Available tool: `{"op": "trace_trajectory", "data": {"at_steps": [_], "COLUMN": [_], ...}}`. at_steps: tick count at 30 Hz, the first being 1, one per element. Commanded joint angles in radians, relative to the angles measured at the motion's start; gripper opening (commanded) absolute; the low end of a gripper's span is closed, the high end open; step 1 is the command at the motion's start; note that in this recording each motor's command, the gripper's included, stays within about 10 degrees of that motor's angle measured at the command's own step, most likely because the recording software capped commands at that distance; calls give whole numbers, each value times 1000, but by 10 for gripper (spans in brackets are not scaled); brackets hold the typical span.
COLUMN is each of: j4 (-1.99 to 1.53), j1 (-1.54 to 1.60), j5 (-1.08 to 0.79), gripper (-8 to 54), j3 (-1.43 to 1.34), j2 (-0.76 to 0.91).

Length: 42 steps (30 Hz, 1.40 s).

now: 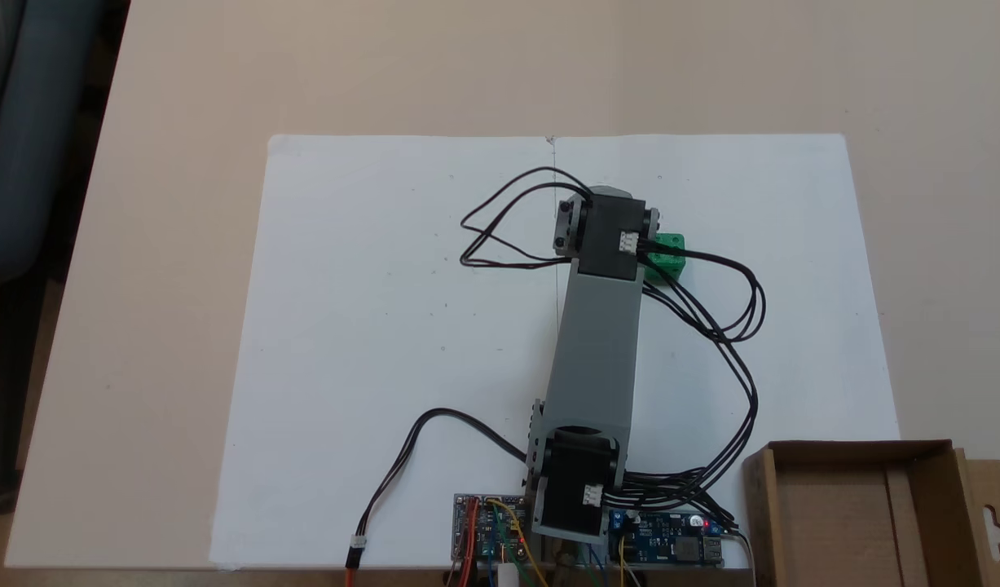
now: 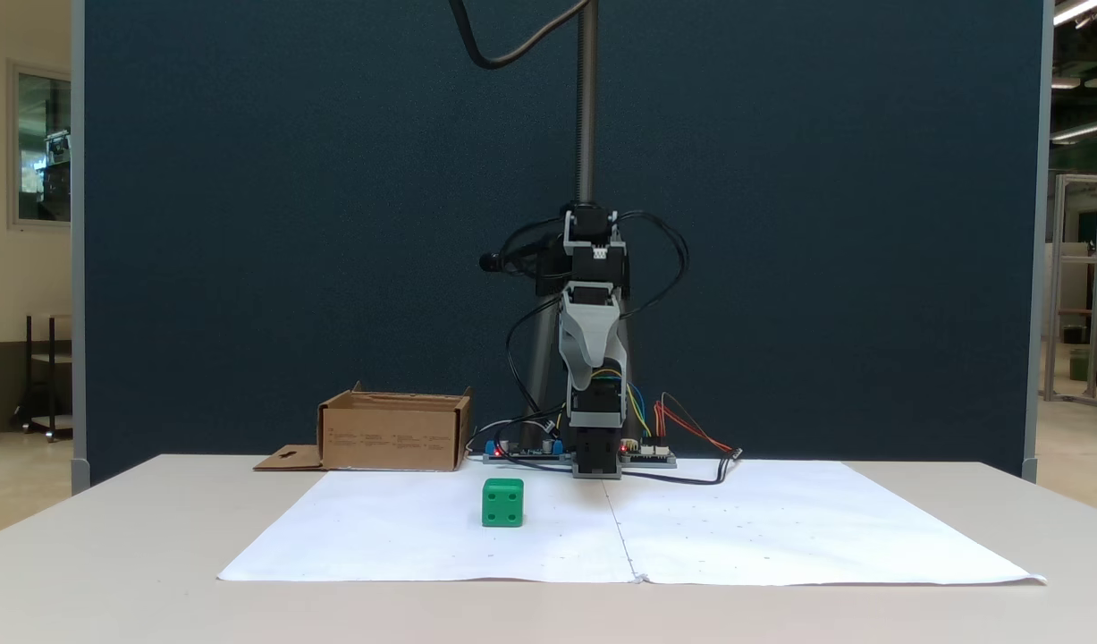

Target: Grasp a green dice and put it in the bin.

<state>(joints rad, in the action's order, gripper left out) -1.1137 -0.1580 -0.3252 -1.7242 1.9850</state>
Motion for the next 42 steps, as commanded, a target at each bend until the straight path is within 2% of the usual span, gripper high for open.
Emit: {"op": "trace_trajectory", "data": {"at_steps": [1, 9, 22, 42], "j4": [-71, -86, -71, -66], "j1": [-37, -95, -169, -219], "j5": [-123, -225, -235, 35], "gripper": [503, 504, 502, 467], "j3": [74, 115, 173, 311], "j2": [-17, -64, -186, -331]}}
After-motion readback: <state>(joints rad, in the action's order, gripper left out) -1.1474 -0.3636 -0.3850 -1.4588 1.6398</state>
